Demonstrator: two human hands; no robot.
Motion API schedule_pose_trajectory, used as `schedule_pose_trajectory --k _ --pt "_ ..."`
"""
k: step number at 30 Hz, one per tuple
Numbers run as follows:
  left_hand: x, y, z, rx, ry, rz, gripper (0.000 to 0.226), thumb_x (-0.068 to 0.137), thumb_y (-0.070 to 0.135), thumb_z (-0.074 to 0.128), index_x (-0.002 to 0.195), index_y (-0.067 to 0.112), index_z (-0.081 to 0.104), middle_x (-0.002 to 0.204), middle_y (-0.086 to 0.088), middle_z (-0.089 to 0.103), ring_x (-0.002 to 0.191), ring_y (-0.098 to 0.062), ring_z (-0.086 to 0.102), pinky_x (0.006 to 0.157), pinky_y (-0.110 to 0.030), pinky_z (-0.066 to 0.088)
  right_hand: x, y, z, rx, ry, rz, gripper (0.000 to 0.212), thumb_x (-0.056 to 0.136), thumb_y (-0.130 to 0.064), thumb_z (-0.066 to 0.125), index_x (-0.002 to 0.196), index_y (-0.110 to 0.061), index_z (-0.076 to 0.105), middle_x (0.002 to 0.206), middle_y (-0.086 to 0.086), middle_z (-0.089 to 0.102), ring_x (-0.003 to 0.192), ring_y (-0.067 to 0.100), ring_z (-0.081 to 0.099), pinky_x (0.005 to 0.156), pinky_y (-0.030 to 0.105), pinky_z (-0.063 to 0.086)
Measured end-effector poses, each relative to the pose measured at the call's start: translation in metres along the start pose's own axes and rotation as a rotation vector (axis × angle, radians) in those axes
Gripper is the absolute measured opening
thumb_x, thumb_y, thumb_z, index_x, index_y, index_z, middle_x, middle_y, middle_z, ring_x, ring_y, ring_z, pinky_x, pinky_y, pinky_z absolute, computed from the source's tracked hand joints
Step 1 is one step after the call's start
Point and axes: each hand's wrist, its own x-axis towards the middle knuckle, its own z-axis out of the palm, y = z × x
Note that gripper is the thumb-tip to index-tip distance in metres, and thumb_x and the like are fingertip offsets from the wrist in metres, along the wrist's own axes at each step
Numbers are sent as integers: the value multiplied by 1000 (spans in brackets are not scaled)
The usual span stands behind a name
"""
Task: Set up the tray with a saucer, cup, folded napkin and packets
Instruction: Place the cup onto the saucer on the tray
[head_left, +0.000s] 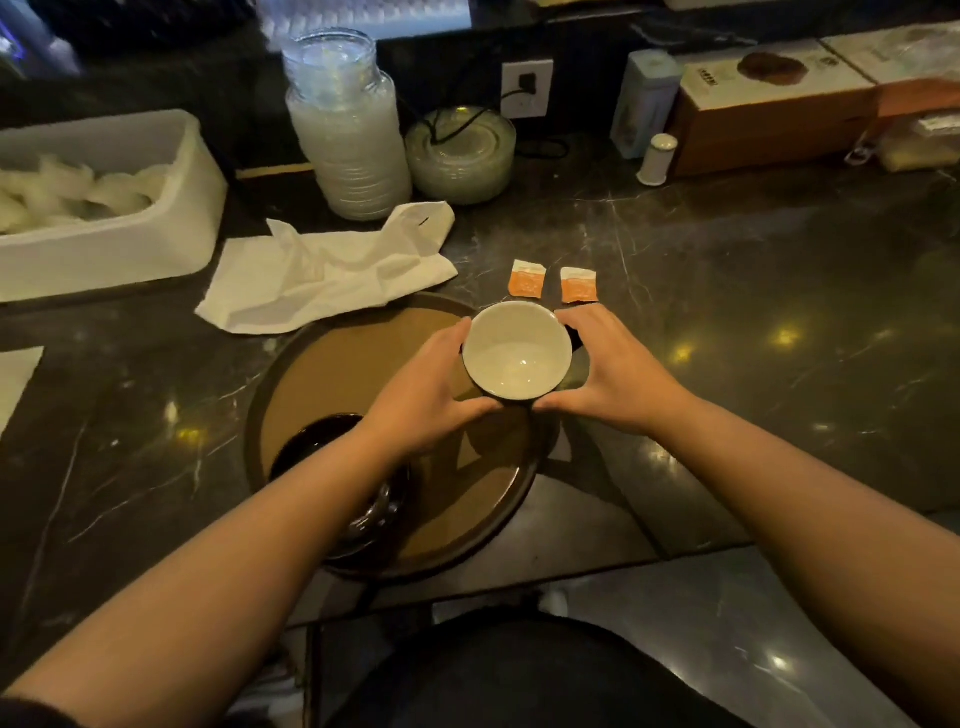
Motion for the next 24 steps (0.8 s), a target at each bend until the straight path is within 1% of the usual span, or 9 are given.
schedule_pose_trajectory --k 3,6,8,10,11,12,15,22,24 --pt "-39 -18 -20 40 19 -53 97 71 44 80 149 24 25 149 0 39 133 -14 38 108 -39 37 0 -36 24 -7 -35 -20 94 62 -51 85 139 -17 42 134 3 47 120 14 43 102 37 42" --pt "-78 -38 -39 44 41 -92 98 70 49 78 149 25 25 150 0 39 132 -14 39 107 -38 37 -1 -69 51 -16 -64 -44 94 62 -52 85 139 -18 42 135 3 47 122 14 41 103 34 40" --pt "-102 -51 -50 39 61 -94 94 71 48 79 147 25 28 147 1 41 129 -11 40 104 -32 37 -2 -87 69 -12 -75 -68 93 62 -53 84 138 -18 43 134 3 49 120 13 43 102 33 40" --pt "-123 -63 -59 40 85 -102 92 71 44 80 146 26 30 145 2 44 125 -4 39 100 -24 34 -2 -103 87 -5 -82 -84 92 62 -54 84 137 -18 44 131 2 50 117 13 45 99 33 42" --pt "-132 -69 -62 36 89 -107 90 71 44 81 144 28 31 143 3 45 122 -1 39 99 -24 36 -2 -110 96 -4 -84 -89 92 62 -54 84 137 -19 44 131 1 50 116 13 45 99 32 42" --pt "-139 -74 -65 31 87 -116 89 70 43 81 144 29 33 142 5 46 121 0 40 101 -28 39 -2 -116 104 -6 -87 -94 91 62 -54 84 137 -20 44 130 1 50 116 12 45 98 32 42" --pt "-156 -90 -71 38 56 -164 91 71 43 80 146 28 31 143 4 46 127 -10 43 103 -40 41 -1 -127 125 -11 -110 -94 92 61 -55 83 137 -23 42 132 0 49 118 13 44 99 31 40" --pt "-169 -114 -71 28 31 -197 92 72 42 80 147 29 28 145 4 44 128 -13 43 104 -42 41 0 -137 148 -15 -122 -110 90 62 -57 81 135 -22 44 130 2 51 119 15 44 100 32 39" --pt "-170 -118 -70 11 26 -194 90 72 42 80 146 30 29 143 4 46 127 -13 44 103 -41 42 -1 -137 152 -17 -121 -101 89 62 -58 81 135 -23 44 131 1 51 119 14 44 99 30 38"
